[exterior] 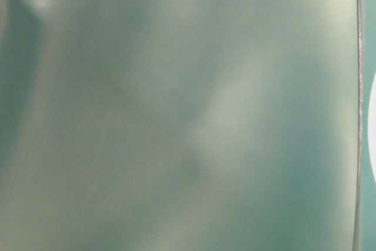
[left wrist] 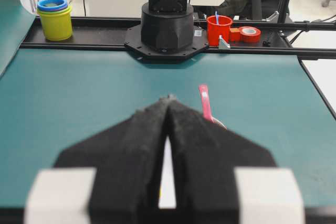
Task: Scoop the yellow hexagonal prism block from the bowl with a spoon using the right arm.
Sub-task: 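Move the right gripper toward the pink spoon handle on the rest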
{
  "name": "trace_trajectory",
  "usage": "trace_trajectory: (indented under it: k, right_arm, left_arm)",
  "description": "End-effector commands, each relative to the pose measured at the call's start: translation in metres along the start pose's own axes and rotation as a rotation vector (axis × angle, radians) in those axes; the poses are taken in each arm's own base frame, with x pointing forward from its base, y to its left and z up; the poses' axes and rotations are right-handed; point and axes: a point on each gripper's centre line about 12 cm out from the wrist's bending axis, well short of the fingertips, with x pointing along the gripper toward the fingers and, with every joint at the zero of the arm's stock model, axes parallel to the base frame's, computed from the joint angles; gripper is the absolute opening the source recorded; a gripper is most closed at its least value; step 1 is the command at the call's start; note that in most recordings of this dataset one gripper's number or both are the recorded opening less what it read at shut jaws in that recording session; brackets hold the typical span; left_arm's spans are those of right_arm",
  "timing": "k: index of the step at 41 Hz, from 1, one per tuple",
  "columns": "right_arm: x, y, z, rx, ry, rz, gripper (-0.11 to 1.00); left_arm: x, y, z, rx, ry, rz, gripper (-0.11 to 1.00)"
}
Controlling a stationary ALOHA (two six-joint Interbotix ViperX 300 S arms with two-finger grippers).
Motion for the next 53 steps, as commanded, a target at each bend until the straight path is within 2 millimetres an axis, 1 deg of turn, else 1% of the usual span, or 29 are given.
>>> trace_trajectory:
  k: [1,5,15,20,23,29,34,36,42,53]
  right_arm:
    - [0.003,-0.001,0.006,-0.016,-0.011,-0.007,-0.02]
    - [0.004,-0.005,0.006,-0.017,0.005,-0.024,-0.01]
    - [0.004,-0.005,0.004,-0.019,0.020,-0.027,-0.01]
    - [0.004,-0.006,0.004,-0.011,0.025,-0.027,0.02]
    - [0.004,-0.006,0.005,-0.010,0.025,-0.027,0.11]
    - [0.004,-0.006,0.005,0.004,0.023,-0.030,0.40]
    - [0.006,-0.007,0.002,0.031,0.033,-0.038,0.52]
    - [0.007,-0.007,-0.001,0.041,0.047,-0.041,0.54]
    - [0.012,-0.008,-0.016,0.071,0.100,-0.051,0.53]
    - [0.029,-0.008,-0.060,0.118,0.223,-0.069,0.53]
  left_arm:
    - [0.004,0.002,0.009,-0.003,-0.017,0.007,-0.01]
    - [0.004,0.004,0.008,-0.006,-0.015,0.022,-0.01]
    - [0.005,0.005,0.006,-0.006,-0.008,0.023,-0.01]
    - [0.005,0.005,0.005,-0.006,-0.003,0.022,-0.01]
    - [0.006,0.005,0.005,-0.006,-0.002,0.022,-0.01]
    - [0.006,0.005,0.004,-0.006,0.003,0.022,-0.01]
    - [0.006,0.004,0.003,-0.005,0.006,0.021,-0.01]
    - [0.006,0.005,0.003,-0.006,0.006,0.022,-0.01]
    - [0.006,0.005,0.003,-0.006,0.006,0.022,-0.01]
    - [0.006,0.004,0.003,-0.005,0.009,0.021,-0.01]
